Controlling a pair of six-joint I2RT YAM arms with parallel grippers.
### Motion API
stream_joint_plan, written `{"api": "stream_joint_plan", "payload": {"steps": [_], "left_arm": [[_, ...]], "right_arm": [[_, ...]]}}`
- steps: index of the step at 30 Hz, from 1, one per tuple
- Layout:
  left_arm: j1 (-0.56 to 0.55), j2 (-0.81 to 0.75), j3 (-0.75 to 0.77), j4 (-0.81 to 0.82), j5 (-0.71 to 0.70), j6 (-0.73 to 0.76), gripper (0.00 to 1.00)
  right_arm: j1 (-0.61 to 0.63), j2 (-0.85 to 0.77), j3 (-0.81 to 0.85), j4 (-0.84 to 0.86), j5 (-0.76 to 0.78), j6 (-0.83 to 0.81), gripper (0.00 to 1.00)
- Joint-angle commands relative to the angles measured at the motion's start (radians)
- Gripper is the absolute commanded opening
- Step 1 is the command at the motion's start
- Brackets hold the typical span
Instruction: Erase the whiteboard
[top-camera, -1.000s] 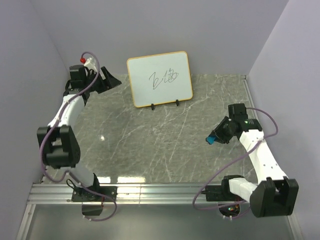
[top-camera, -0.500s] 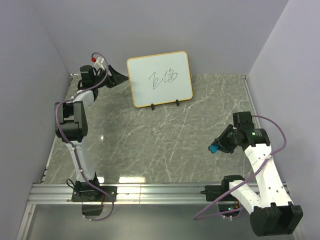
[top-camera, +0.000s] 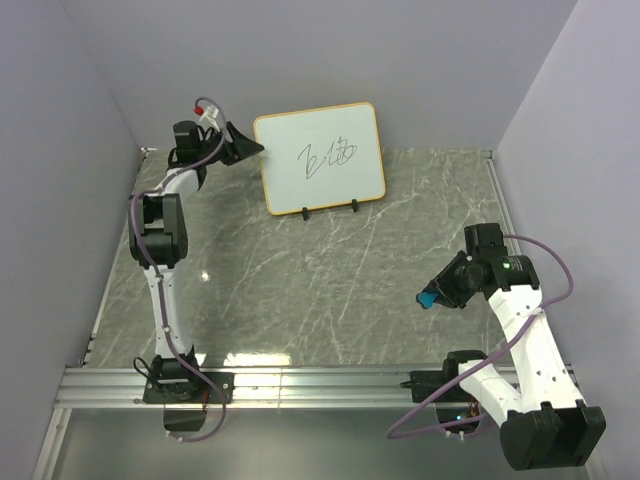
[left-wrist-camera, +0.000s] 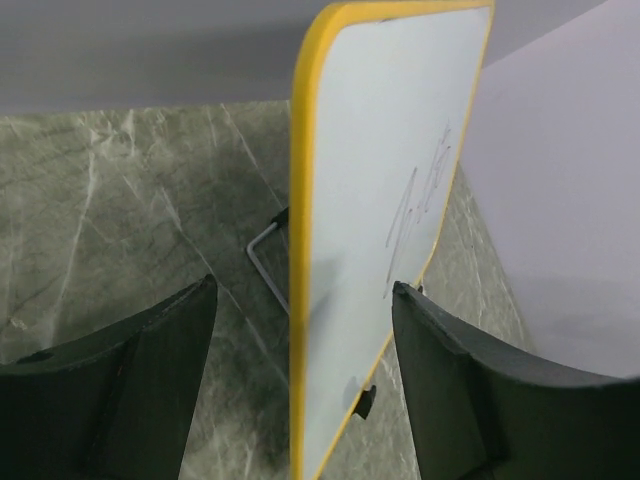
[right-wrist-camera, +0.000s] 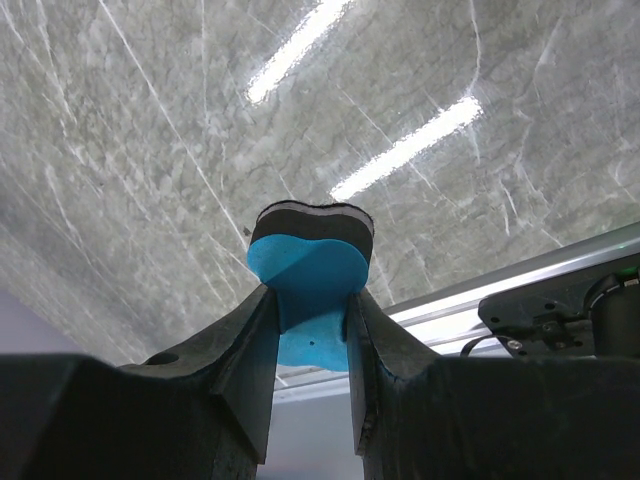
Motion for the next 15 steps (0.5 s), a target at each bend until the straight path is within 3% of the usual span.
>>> {"api": "stream_joint_plan", "payload": {"steps": [1,7,13,15], "left_arm": [[-0.023,0.061,0.075,0.019,0.019,-0.018,0.75],[-0.044,0.134,0.141,0.027,0.110,-0.069,0.64],[-0.044,0.108,0.017,0.115,0.173,-0.112,0.49],[-0.043,0.091,-0.023,0.115,0.180,-0.090,0.40]], "right_arm": [[0.005,-0.007,0.047,-0.007,0.015,0.031,0.00],[0.005,-0.024,0.007,0.001,0.025,0.041,0.00],[0.005,-0.053,-0.045,0.016,0.025,0.057,0.00],[0.003,-0.059,-0.056,0.025,0.022,0.061,0.00]]}}
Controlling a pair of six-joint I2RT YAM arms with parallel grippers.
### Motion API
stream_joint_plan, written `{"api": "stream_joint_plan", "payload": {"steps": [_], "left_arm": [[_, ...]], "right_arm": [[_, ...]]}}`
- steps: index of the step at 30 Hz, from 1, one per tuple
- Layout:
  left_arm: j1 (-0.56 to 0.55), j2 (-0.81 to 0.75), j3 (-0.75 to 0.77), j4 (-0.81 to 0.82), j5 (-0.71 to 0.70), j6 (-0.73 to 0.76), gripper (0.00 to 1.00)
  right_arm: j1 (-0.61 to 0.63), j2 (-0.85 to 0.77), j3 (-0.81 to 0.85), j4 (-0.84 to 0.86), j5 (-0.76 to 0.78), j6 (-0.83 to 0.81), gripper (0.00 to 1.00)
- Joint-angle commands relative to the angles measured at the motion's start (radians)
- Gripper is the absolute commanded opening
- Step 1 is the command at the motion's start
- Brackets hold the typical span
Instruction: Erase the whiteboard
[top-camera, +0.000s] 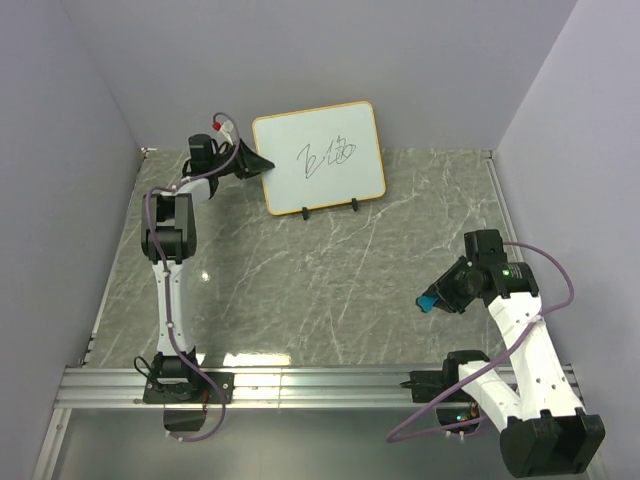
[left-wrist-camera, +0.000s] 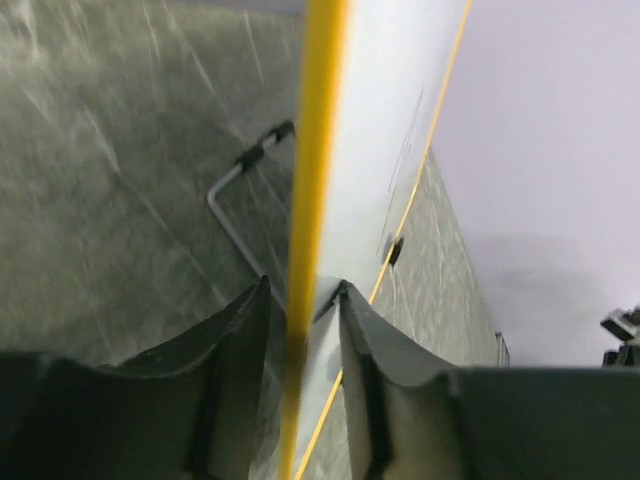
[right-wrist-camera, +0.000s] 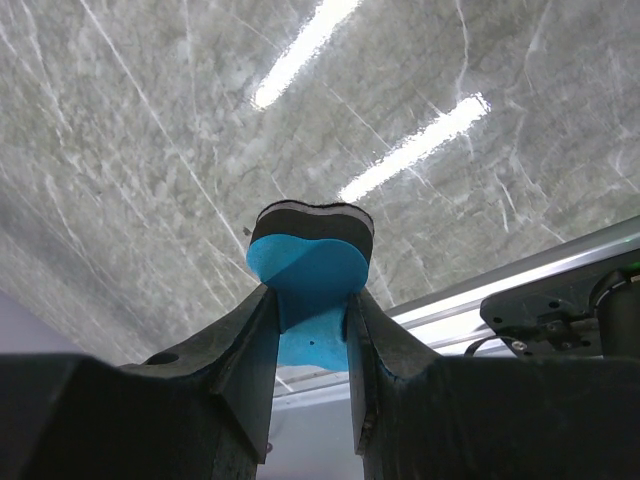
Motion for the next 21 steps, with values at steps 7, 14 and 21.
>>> {"api": "stream_joint_plan", "payload": {"steps": [7,14,21], "left_arm": [[-0.052,-0.115,-0.180,-0.034,0.054,0.105,0.08],[-0.084,-0.193,-0.256,-0.145,0.042,0.251,0.00],[-0.135,-0.316,-0.429,-0.217,0.028,0.367,0.00]], "right_arm": [[0.005,-0.018,-0.022,0.029,0.017,0.007,0.00],[0.005,-0.018,-0.030,0.043,0.013,-0.015,0.00],[0.005,-0.050,-0.076,0.057,-0.004,-0.036,0.00]]}}
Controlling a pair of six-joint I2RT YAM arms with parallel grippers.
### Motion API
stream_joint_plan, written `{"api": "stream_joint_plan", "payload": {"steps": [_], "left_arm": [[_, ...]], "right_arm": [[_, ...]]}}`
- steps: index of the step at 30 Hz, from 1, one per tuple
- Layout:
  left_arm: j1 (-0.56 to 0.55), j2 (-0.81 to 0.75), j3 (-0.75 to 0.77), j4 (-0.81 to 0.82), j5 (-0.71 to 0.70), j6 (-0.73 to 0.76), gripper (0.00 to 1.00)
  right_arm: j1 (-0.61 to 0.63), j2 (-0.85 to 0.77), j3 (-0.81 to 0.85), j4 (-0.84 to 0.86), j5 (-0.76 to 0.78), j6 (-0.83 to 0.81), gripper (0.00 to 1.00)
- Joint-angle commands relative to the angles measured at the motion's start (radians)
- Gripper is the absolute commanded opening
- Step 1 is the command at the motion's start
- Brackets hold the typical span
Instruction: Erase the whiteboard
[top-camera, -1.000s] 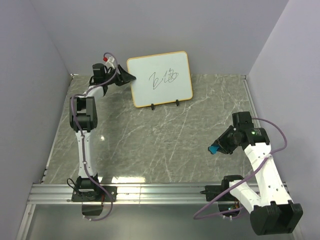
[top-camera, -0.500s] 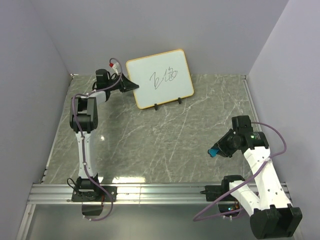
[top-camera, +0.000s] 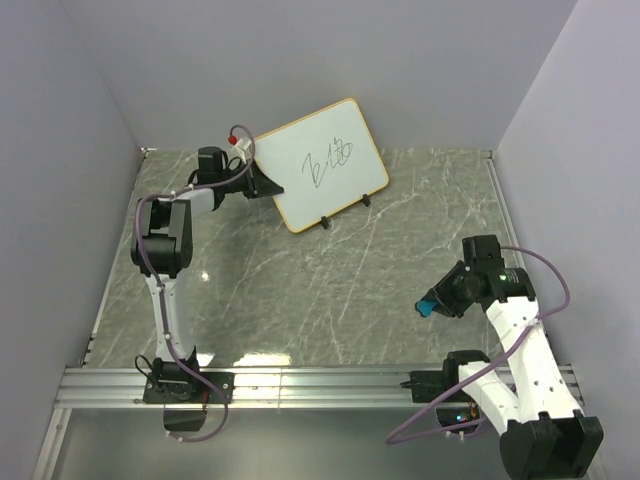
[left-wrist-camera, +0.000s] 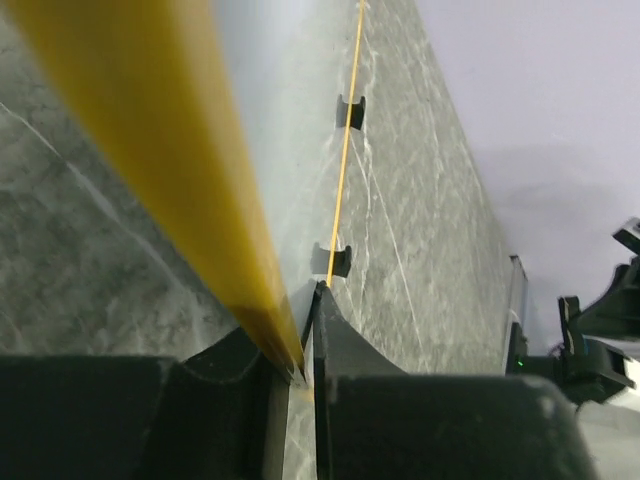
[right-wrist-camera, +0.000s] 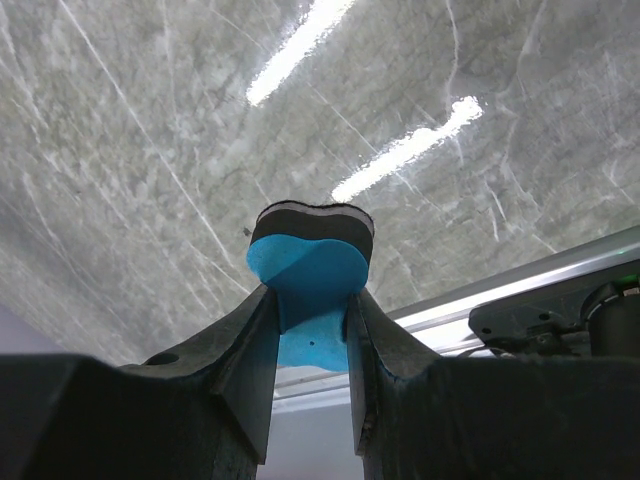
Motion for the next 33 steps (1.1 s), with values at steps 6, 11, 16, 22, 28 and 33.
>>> {"api": "stream_joint_plan", "payload": {"steps": [6,11,16,22,28,33], "left_arm": [[-0.107,-0.197,-0.267,-0.084,0.019,0.165,0.00],[-0.126,-0.317,-0.420,-0.083,0.044,0.173,0.00],[-0.132,-0.440,-0.543,-0.052,0.076,0.142,0.00],[-0.173,-0.616,-0.718,-0.025,0.064,0.100,0.00],[-0.249,-0.753,-0.782,-0.101,0.001,0.095,0.00],[-0.279,-0.762,-0.804,-0.080,-0.157,0.069,0.00]], "right_arm": [[0.005,-0.049,-0.048,0.038,-0.024,-0.045,0.00],[0.003,-0.057,-0.065,0.058,-0.042,-0.063,0.00],[0.005,-0.056,-0.073,0.075,-0.054,-0.090,0.00],[0.005,-0.072,-0.080,0.129,-0.091,-0.128,0.00],[0.005,-0.091,-0.094,0.247,-0.172,-0.128,0.00],[0.003,-0.037,-0.051,0.348,-0.220,-0.109,0.00]]}}
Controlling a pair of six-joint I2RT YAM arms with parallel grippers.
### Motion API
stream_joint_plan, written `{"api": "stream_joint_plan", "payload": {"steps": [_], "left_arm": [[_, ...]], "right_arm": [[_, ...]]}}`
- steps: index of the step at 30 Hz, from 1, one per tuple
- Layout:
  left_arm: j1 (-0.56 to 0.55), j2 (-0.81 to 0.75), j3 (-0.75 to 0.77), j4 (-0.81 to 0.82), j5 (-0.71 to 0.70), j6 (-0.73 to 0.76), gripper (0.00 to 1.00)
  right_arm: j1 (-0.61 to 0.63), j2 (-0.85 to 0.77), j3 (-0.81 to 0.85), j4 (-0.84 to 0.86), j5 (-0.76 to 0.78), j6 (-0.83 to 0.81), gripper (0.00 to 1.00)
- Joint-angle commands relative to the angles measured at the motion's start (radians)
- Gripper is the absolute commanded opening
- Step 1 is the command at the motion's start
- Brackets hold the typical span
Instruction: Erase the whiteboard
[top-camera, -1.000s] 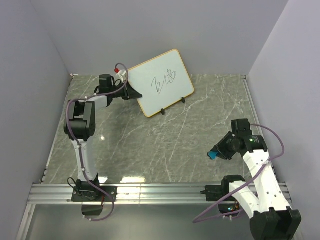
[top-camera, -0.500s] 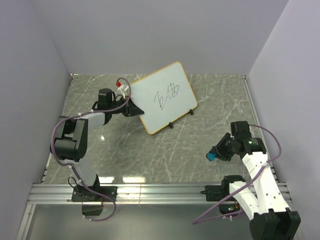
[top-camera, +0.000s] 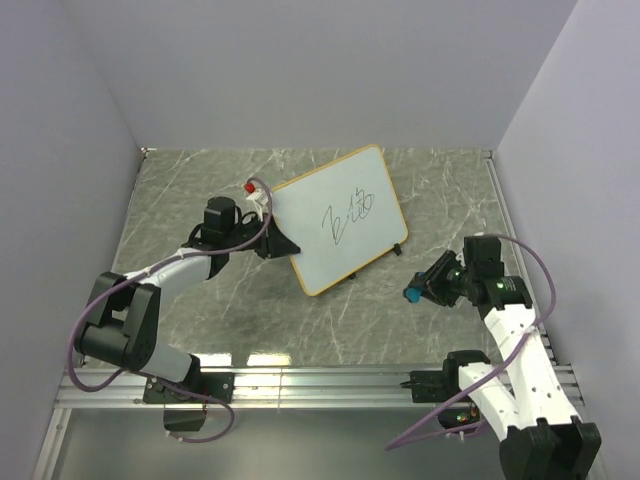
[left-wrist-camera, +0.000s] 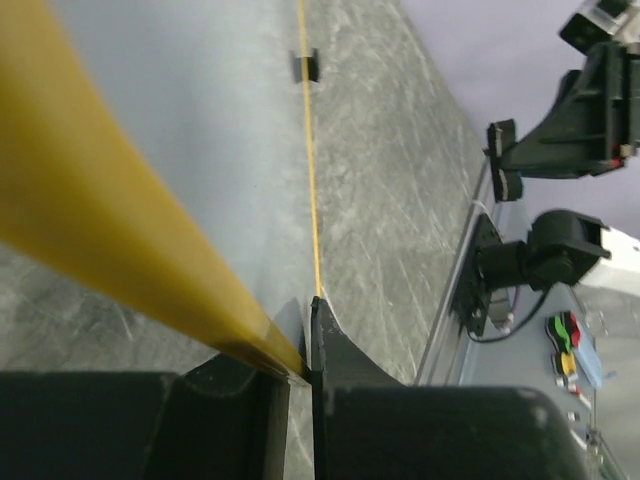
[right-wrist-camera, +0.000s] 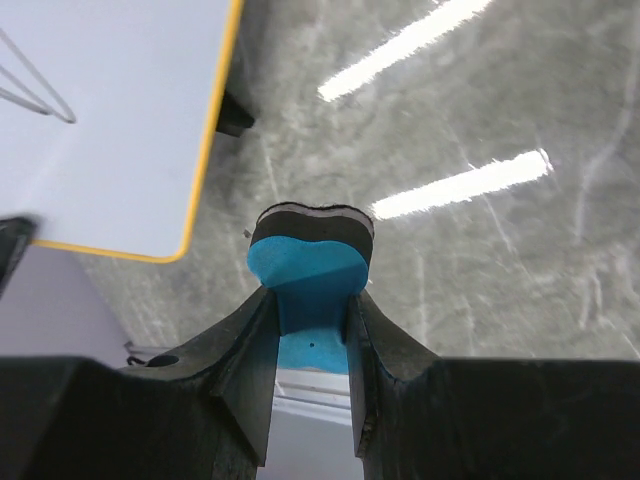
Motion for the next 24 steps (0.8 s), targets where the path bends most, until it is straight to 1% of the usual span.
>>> {"api": "stream_joint_plan", "payload": {"steps": [1,5,9,11,14,18,24], "left_arm": [[-0.038,0.001,-0.032,-0.073,-0.028,-0.024,0.00],[-0.043,0.029,-0.047,-0.015,-0.093,-0.056,0.00],[-0.050,0.072,-0.039,0.008,-0.145,-0.067,0.00],[-0.057,0.090,-0.026,-0.005,-0.168,-0.064,0.00],[-0.063,0.087,-0.009,-0.025,-0.231,-0.039,0.00],[-0.063,0.095,0.028,-0.043,-0.237,-0.023,0.00],[-0.064,0.127,0.123,-0.107,-0.279,0.091,0.00]], "right_arm": [[0.005,0.038,0.048,0.132,-0.052,-0.003,0.00],[0.003,0.107,0.149,0.166,-0.064,-0.023,0.00],[0.006,0.184,0.240,0.204,-0.072,-0.026,0.00],[0.006,0.233,0.289,0.226,-0.083,-0.006,0.00],[0.012,0.288,0.326,0.287,-0.112,0.017,0.00],[0.020,0.374,0.353,0.338,-0.116,0.029,0.00],[0.055,0.480,0.422,0.408,-0.103,0.031,0.00]]}}
